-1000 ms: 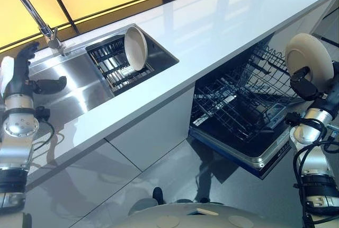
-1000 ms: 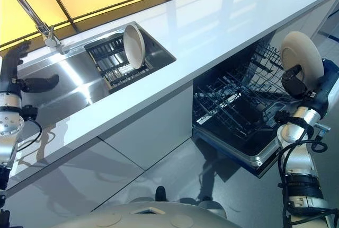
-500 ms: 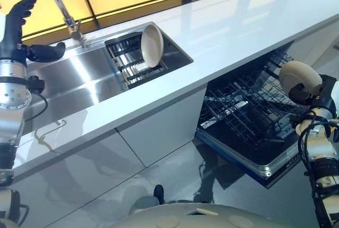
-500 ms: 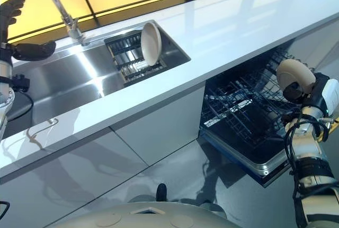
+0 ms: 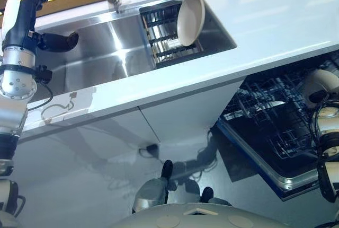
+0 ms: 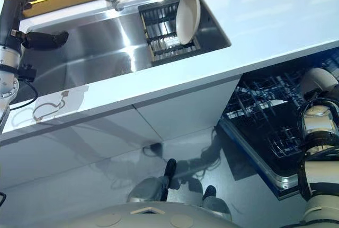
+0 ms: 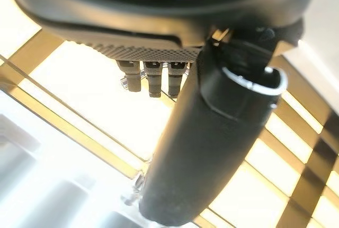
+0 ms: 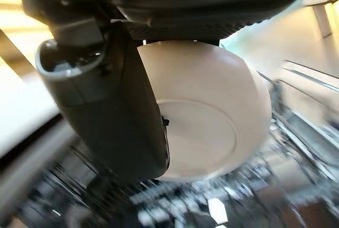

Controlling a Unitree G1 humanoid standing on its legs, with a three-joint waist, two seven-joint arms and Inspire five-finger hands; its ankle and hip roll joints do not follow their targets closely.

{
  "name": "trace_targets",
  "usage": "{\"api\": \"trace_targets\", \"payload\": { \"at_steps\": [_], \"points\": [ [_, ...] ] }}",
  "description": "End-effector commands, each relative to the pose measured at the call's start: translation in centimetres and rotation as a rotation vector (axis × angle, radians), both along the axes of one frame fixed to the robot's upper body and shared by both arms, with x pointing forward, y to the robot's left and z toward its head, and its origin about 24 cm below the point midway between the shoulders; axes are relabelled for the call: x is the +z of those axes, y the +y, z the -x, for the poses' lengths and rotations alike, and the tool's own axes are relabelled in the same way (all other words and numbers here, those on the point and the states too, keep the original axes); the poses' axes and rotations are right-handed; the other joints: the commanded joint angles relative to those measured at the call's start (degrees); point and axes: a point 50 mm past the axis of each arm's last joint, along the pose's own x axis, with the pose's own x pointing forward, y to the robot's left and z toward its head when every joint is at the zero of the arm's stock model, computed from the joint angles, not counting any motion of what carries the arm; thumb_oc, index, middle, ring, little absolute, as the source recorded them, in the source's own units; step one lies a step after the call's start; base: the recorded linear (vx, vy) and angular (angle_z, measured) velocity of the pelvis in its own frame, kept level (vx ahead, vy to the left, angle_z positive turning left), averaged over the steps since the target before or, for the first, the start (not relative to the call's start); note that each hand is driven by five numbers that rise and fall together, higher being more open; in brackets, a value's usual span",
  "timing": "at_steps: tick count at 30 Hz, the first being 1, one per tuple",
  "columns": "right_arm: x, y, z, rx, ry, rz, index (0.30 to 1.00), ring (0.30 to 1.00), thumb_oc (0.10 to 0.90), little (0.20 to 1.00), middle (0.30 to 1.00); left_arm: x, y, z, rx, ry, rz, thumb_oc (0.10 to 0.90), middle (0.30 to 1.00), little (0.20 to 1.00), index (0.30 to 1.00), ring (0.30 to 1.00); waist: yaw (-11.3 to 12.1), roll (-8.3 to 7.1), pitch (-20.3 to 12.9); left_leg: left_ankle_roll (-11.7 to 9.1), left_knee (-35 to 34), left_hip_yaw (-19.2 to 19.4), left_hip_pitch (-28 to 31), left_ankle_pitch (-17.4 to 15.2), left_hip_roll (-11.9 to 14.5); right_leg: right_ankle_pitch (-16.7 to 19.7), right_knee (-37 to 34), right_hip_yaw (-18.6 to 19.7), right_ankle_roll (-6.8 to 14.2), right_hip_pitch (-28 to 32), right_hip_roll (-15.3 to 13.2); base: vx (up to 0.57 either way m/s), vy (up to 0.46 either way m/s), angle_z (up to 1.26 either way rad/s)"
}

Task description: Pick up plates and place into dishwasher.

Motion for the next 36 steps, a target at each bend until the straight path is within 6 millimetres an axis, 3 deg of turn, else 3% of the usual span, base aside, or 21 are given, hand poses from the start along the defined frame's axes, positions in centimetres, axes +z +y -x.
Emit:
{"api": "trace_targets", "payload": {
  "at_steps": [1, 7, 9, 15, 21, 36],
  "points": [
    [8.9, -1.8, -1.1, -0.039, -0.143, 0.224, 0.3, 0.3, 0.1, 0.2, 0.3, 8.2, -2.3, 1.3, -0.091, -0.374, -0.035, 0.8, 0.9, 0.9, 0.9, 0.9, 0.0, 0.16, 0.3, -0.5, 5.9, 2.7, 0.0, -10.1, -2.2, -4.5, 9.0, 1.0, -1.8, -6.7, -1.1, -0.2, 0.004, 0.08],
    [10.8, -1.1, -2.3, -0.007, -0.147, 0.263, 0.3, 0.3, 0.1, 0.2, 0.3, 8.6, -3.0, 1.2, -0.109, -0.416, -0.014, 0.8, 0.9, 0.9, 0.9, 0.9, -0.2, 1.28, 2.8, -0.7, 5.7, 2.7, -2.3, -9.4, -2.1, -4.8, 9.7, 1.4, -2.0, -9.5, -1.5, -0.13, 0.017, 0.01],
    [11.1, -0.3, -3.0, 0.054, -0.151, 0.276, 0.9, 0.9, 0.8, 0.9, 0.9, 8.4, -3.2, 1.2, -0.115, -0.41, -0.011, 0.8, 0.9, 0.9, 0.9, 0.9, -0.5, 0.99, 2.8, -0.6, 5.4, 3.1, -2.0, -9.4, -2.1, -4.6, 9.4, 1.8, -2.0, -9.4, -1.4, -0.02, 0.008, -0.01],
    [12.3, 3.6, -5.1, 0.267, -0.28, 0.361, 0.9, 0.9, 0.8, 0.9, 0.9, 7.6, -2.7, 1.5, -0.122, -0.366, -0.003, 0.8, 0.9, 0.9, 0.9, 0.9, -1.7, -0.59, 1.5, -0.2, 4.9, 4.9, 0.2, -10.0, -1.8, -3.9, 8.4, 3.0, -1.5, -7.8, -1.0, 0.02, 0.004, -0.04],
    [13.0, 6.2, -5.0, 0.419, -0.432, 0.402, 0.9, 0.9, 0.8, 0.9, 0.9, 6.2, -2.0, 1.8, -0.122, -0.306, -0.001, 0.8, 0.9, 0.9, 0.9, 0.9, -3.3, -2.06, -1.5, 0.6, 3.9, 6.9, 3.7, -10.8, -1.9, -3.3, 6.9, 5.0, -0.9, -5.1, -0.1, 0.06, 0.018, -0.13],
    [8.6, 8.1, -1.7, 0.533, -0.547, 0.272, 0.9, 0.9, 0.8, 0.9, 0.9, 4.9, -1.7, 3.0, -0.13, -0.3, -0.014, 0.8, 0.9, 0.9, 0.9, 0.9, -6.9, -3.76, -7.0, 1.9, 2.1, 11.7, 9.9, -13.2, -2.6, -1.0, 2.4, 9.2, 0.8, -0.4, 0.7, -0.02, 0.055, -0.17]
  ]
}}
